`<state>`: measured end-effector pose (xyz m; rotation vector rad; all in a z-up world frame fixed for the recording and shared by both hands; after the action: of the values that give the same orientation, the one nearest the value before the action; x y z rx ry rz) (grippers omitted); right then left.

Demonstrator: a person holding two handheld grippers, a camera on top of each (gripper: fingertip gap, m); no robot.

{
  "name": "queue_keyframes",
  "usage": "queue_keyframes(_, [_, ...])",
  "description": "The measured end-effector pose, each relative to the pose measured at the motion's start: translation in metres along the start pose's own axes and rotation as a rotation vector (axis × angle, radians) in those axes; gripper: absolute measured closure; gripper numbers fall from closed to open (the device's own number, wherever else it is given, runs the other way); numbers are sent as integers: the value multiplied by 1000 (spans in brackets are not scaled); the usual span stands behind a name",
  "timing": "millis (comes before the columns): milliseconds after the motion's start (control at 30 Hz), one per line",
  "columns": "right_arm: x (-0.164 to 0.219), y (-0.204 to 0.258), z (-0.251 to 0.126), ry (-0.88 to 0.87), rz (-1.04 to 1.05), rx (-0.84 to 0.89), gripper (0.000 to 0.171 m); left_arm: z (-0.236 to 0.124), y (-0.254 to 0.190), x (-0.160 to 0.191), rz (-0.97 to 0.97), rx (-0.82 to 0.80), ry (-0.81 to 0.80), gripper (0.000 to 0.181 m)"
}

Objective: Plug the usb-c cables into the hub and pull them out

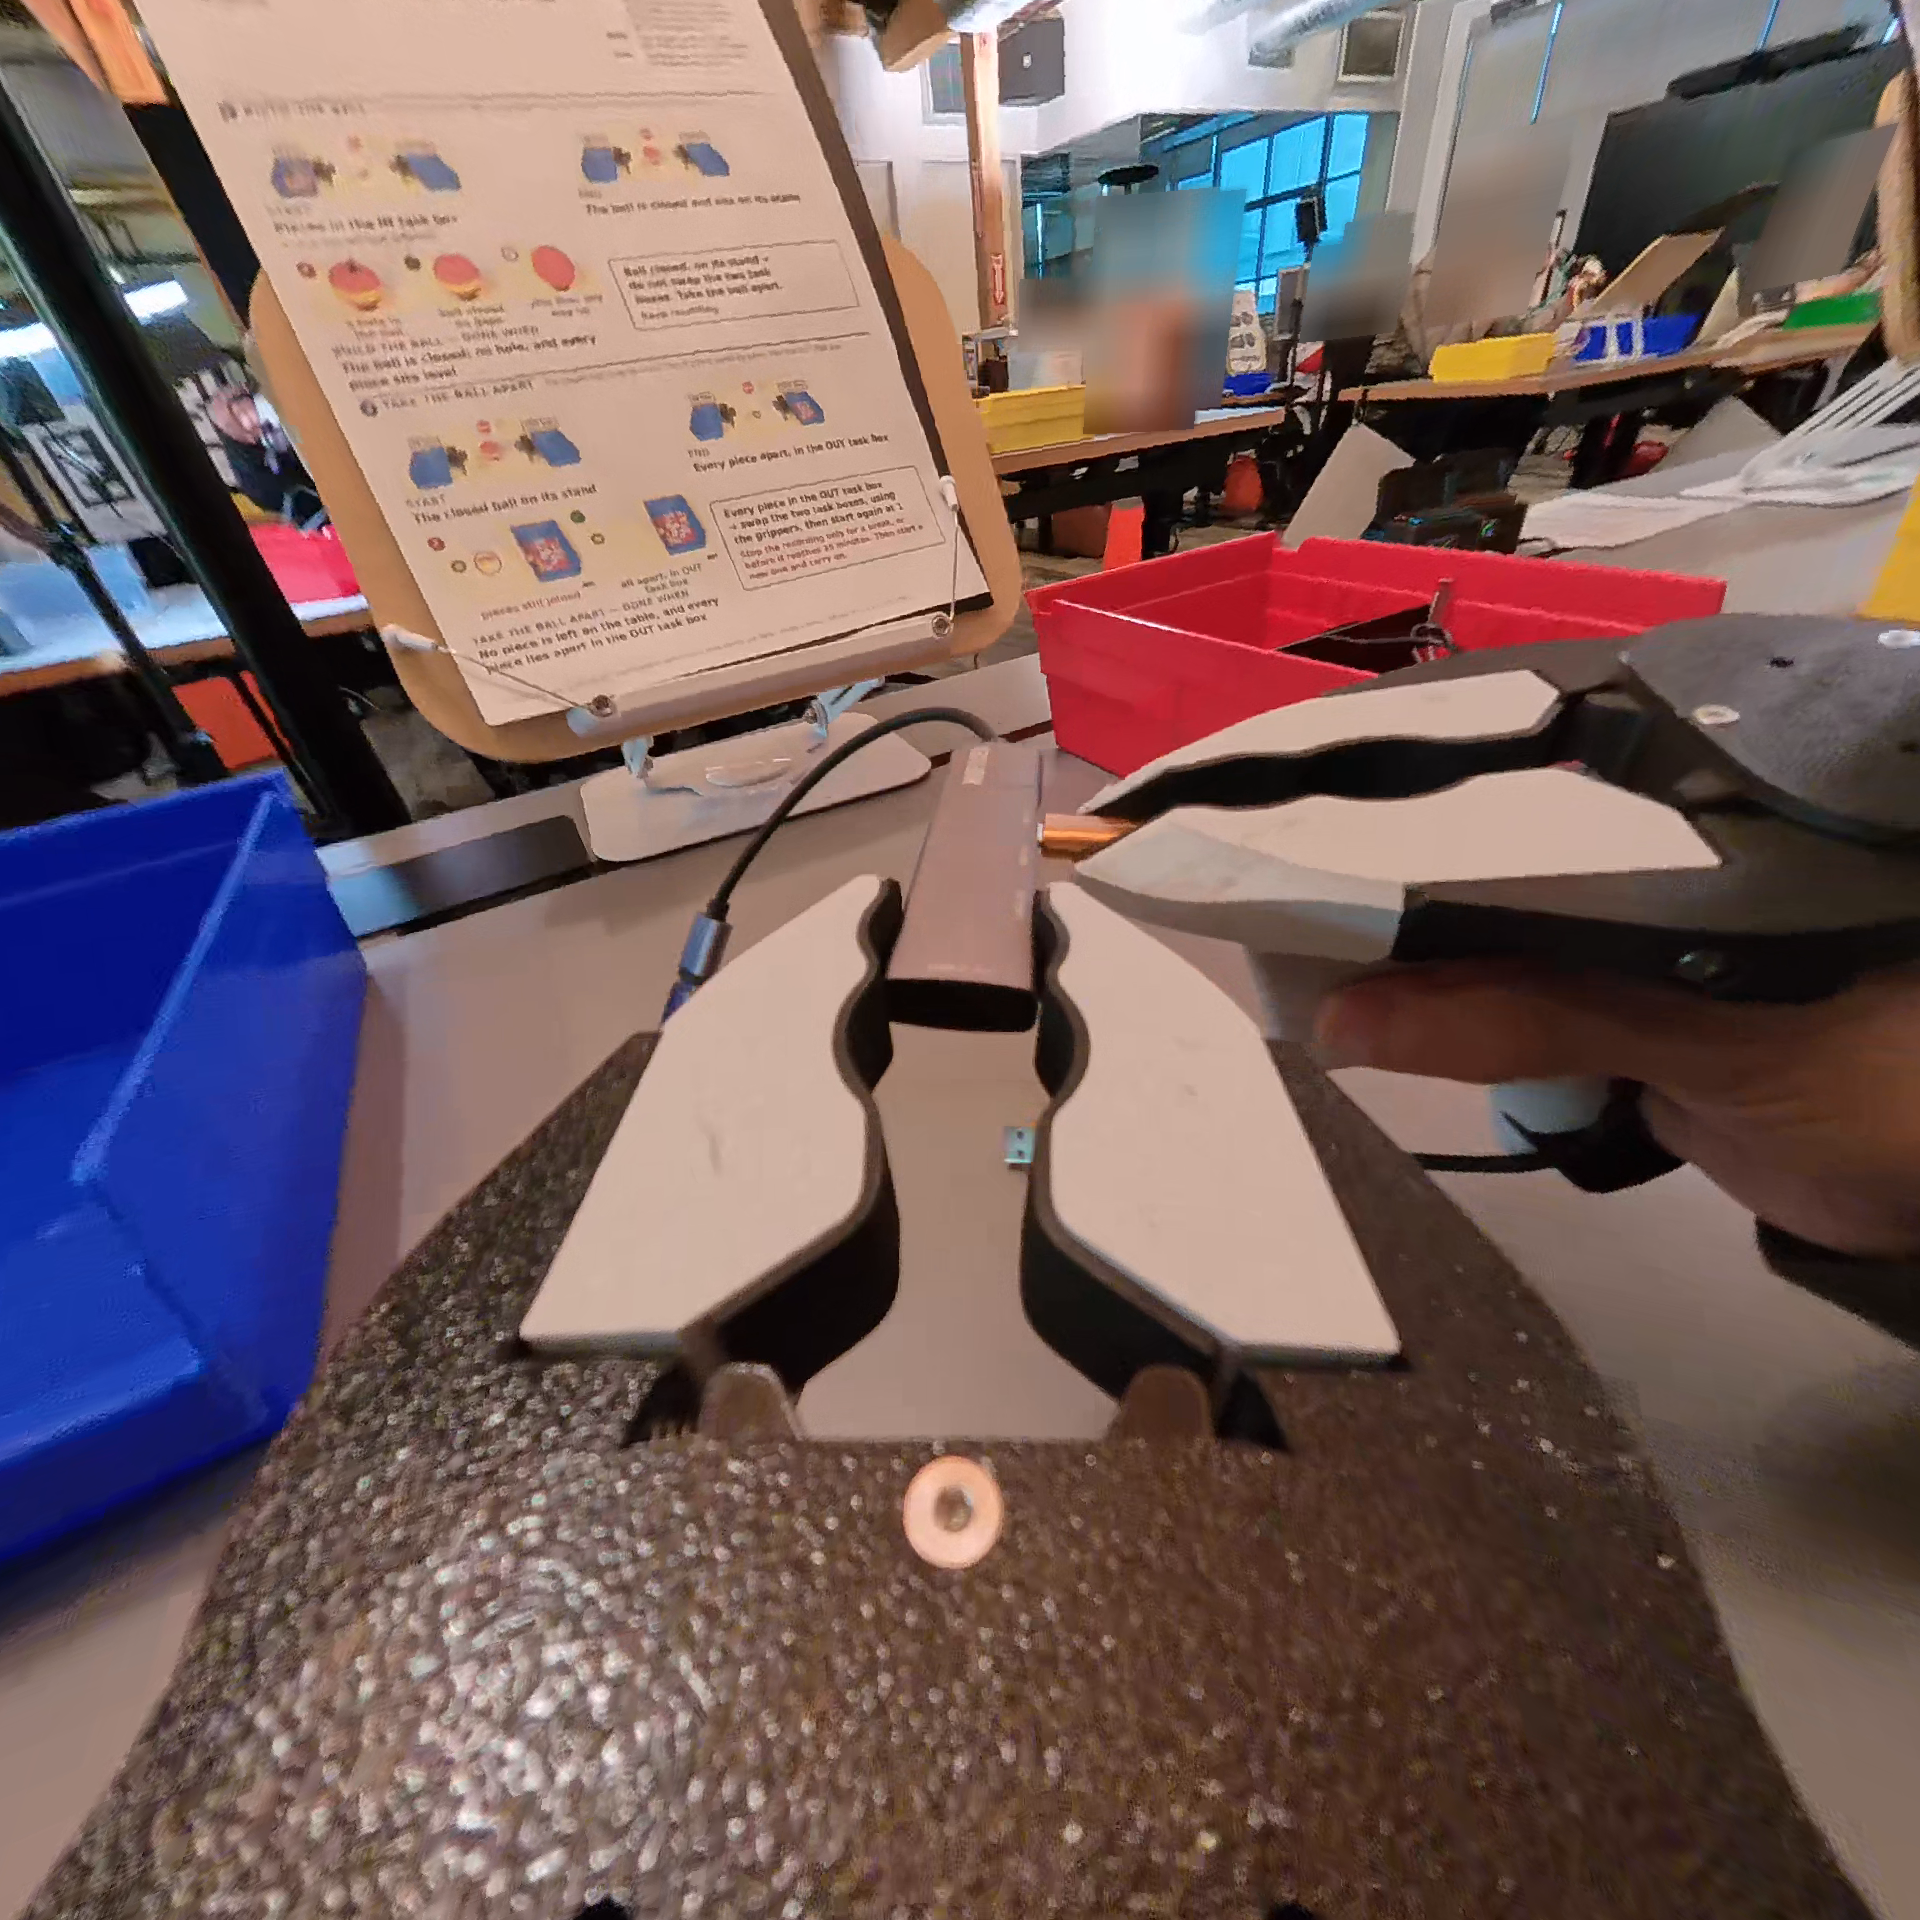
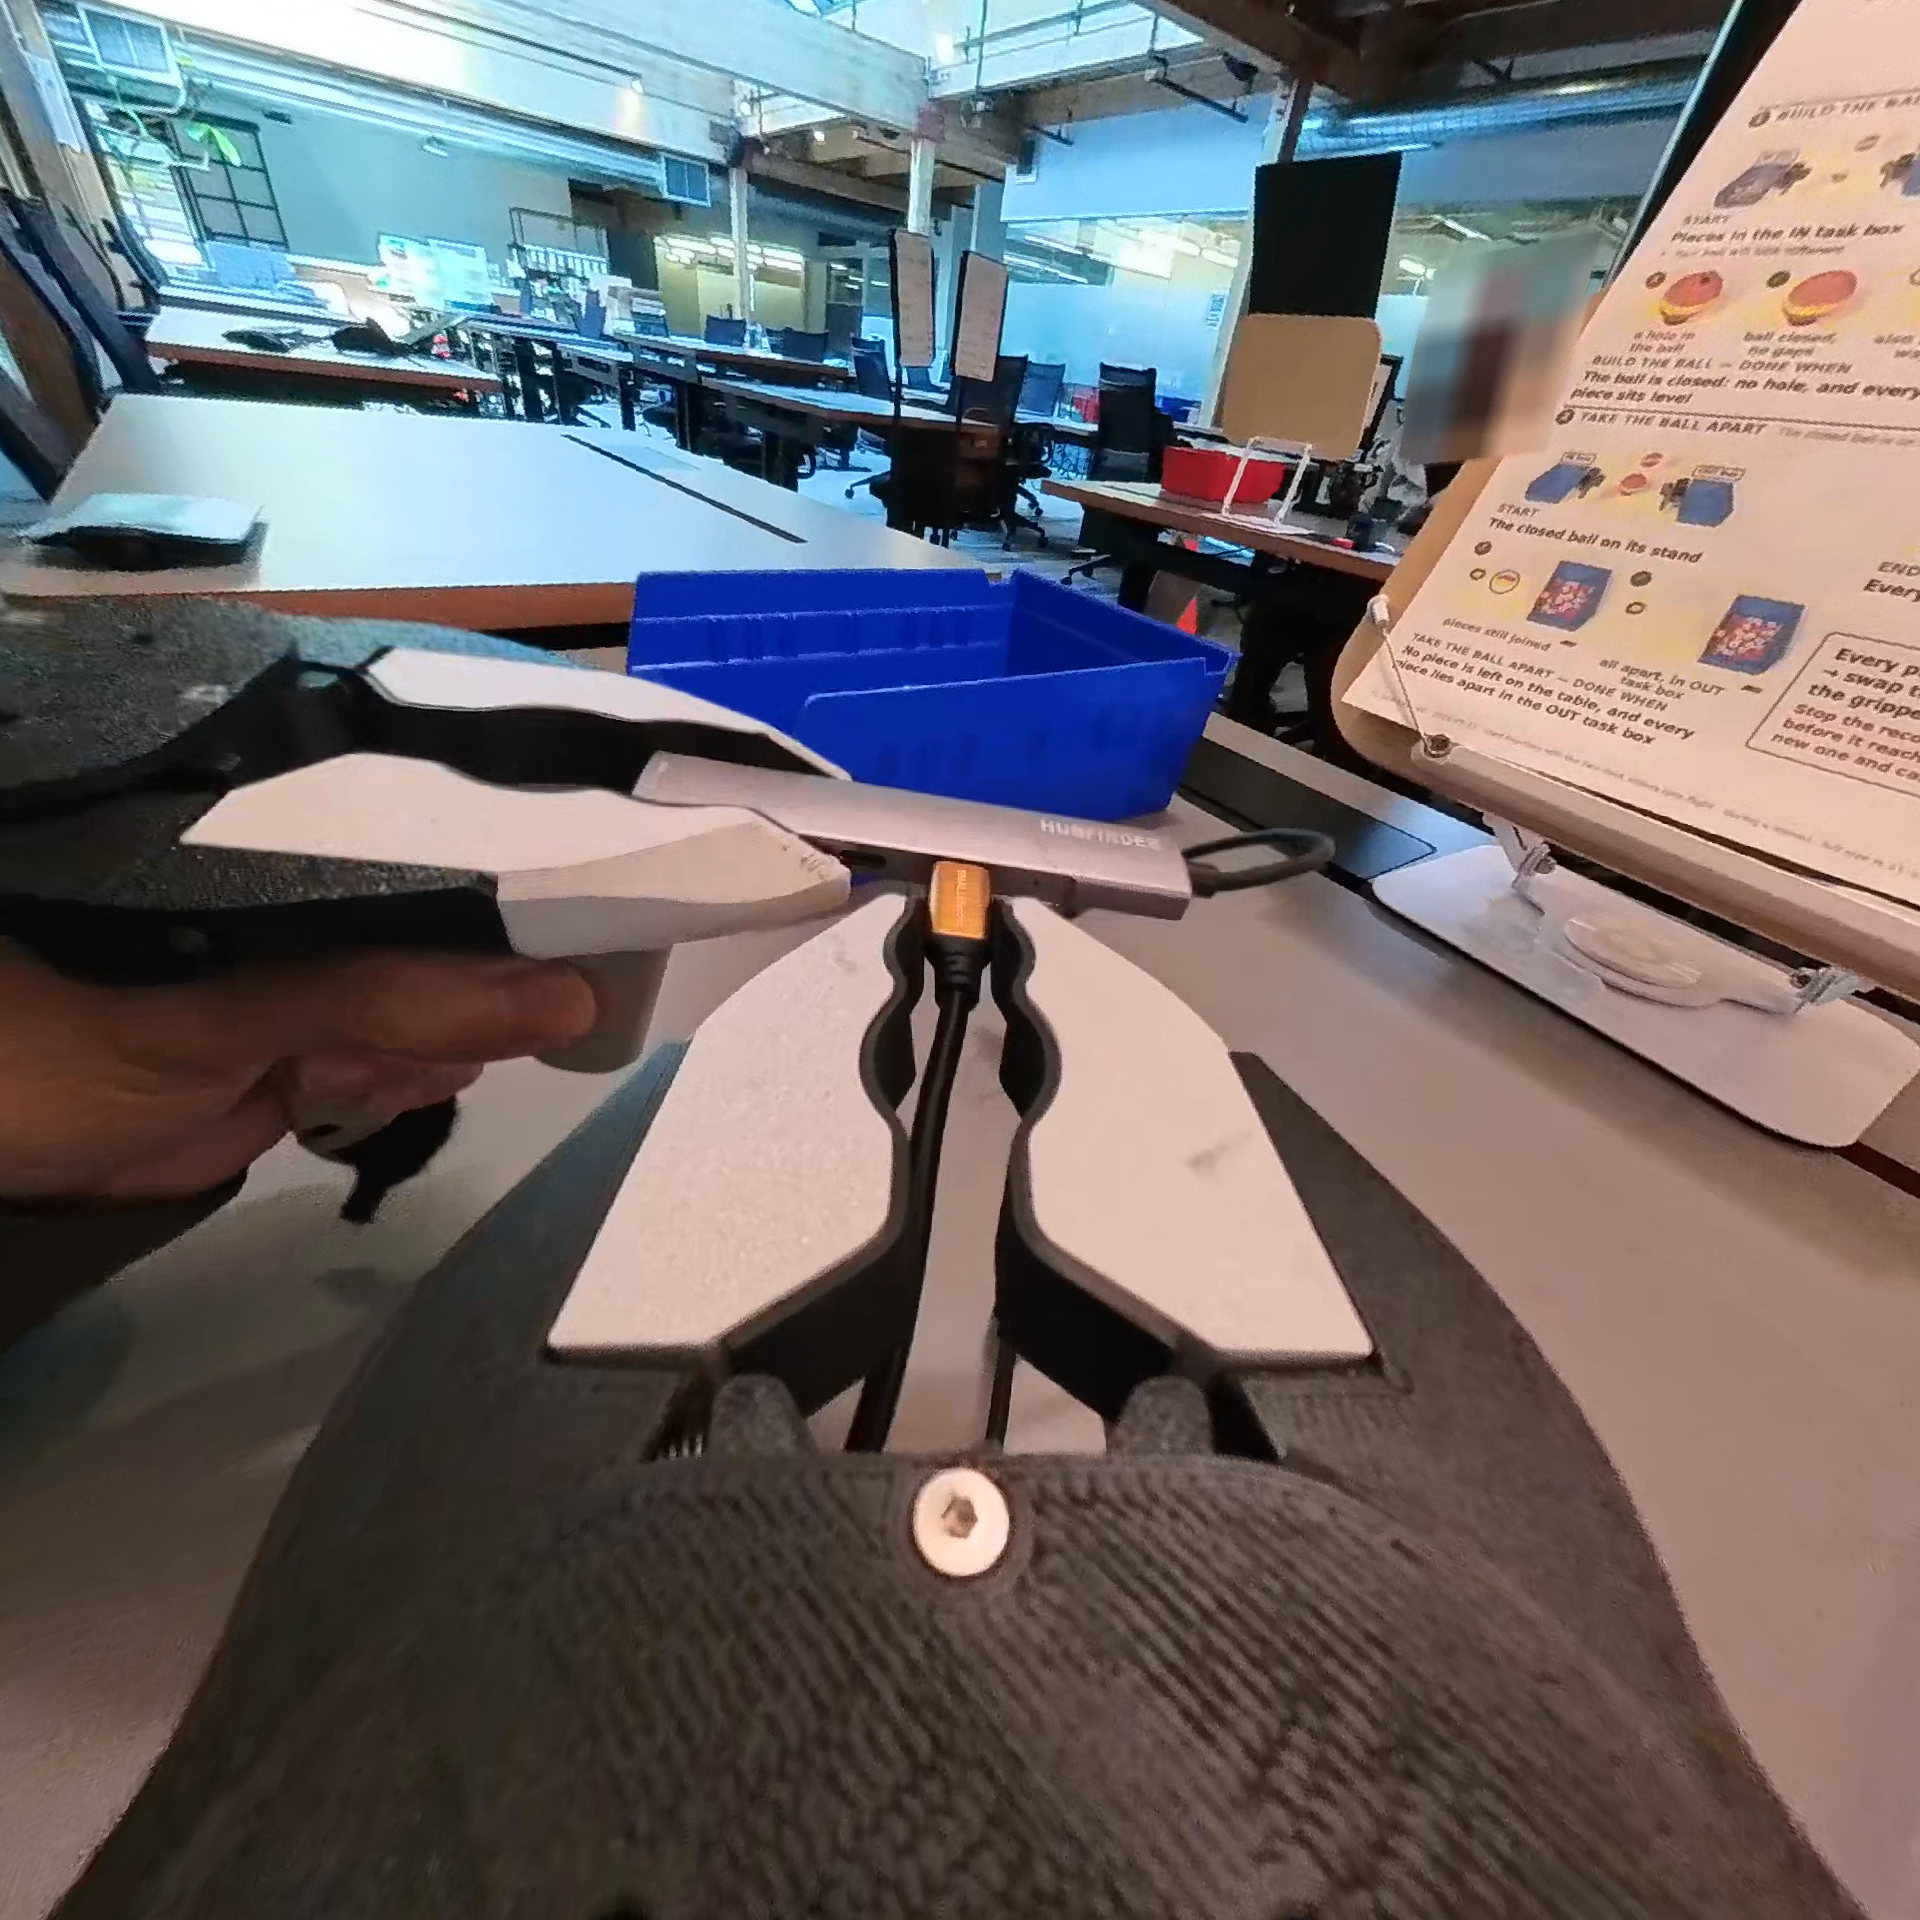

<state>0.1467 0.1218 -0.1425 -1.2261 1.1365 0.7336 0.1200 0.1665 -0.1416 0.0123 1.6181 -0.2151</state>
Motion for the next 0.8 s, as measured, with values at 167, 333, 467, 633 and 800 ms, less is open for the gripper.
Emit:
queue_keyframes(167, [-7, -1, -8, -37, 52, -51, 158, -3, -8, -8, 57, 8, -28, 157])
queue_keyframes(333, [-14, -2, -12, -25, 35, -63, 158, -5, -11, -14, 39, 36, -43, 157])
queue_keyframes(467, [-17, -3, -16, -2, 6, -76, 158, -6, -12, -18, 45, 11, -57, 157])
queue_keyframes(633, [-8, -29, -54, -23, 126, 18, 159, -65, 111, -58, -209, -259, -234, 158])
queue_keyframes(800, [-32, -67, -63, -64, 68, 93, 159, -67, 58, -88, -45, -97, -273, 158])
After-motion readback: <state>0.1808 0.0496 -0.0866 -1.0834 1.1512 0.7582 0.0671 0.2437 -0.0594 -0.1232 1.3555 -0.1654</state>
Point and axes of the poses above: each gripper's, where its closed fingertips meet, z out along the fingers, x out of its underside, y = z × x across the jaws, the point moved 2 cm from there along -z, back along the fingers, and after that the axes turned 13 degrees about -z, right-handed, at the moved point
